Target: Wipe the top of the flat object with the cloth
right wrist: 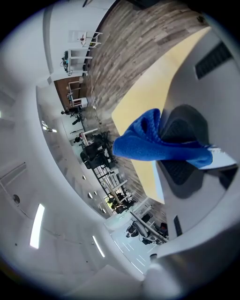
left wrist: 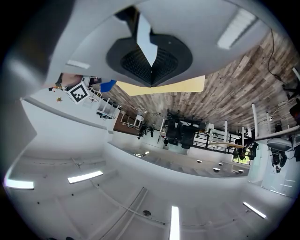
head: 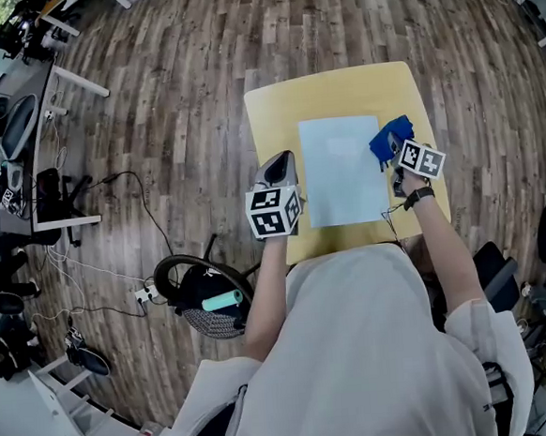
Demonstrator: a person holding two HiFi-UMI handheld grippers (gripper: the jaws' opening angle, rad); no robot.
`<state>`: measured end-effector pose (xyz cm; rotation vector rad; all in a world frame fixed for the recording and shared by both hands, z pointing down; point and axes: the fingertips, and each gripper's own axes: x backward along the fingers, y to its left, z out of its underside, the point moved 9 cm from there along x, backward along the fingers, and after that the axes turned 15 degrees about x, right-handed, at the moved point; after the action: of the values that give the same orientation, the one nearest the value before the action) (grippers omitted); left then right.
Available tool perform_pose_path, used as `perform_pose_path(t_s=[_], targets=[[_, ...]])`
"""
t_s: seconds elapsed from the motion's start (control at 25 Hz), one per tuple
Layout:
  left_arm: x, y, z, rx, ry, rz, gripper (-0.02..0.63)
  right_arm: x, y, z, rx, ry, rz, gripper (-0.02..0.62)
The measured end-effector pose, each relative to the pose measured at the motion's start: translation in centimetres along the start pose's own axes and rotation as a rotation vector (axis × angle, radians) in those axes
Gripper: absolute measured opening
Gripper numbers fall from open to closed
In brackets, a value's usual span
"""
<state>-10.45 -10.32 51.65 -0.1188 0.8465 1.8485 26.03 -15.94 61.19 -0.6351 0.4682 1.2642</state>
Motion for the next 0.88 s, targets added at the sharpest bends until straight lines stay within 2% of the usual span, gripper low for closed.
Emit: perform_pose_path(t_s=[0.12, 0.28, 0.56, 0.72, 0.88], targets=[[0.4, 0.5, -0.1, -0.006, -0.003, -0.01, 0.009, 0.1, 3.2, -1.2, -0.03, -0.028, -0.08, 0.052], [0.9, 0.8, -0.3, -0.001, -0.016, -0.017, 0.009, -0.5, 9.2, -2.3, -0.016, -0.051, -0.236, 0.052], [2.0, 1.6, -0.2, 0.019, -0.032, -0.04, 0.009, -3.9, 20.0, -1.4, -0.068, -0.013, -0.481, 0.052], [2.8, 2.2, -0.3, 0.025, -0.042, -0.061, 0.009, -6.3, 22.9, 0.6, -0.078, 0.054, -0.488, 0.052], [3.5, 2.5, -0.3, 0.025, -0.045, -0.068, 0.009, -6.8, 22.2, 2.3, -0.071, 0.074, -0.43, 0.052]])
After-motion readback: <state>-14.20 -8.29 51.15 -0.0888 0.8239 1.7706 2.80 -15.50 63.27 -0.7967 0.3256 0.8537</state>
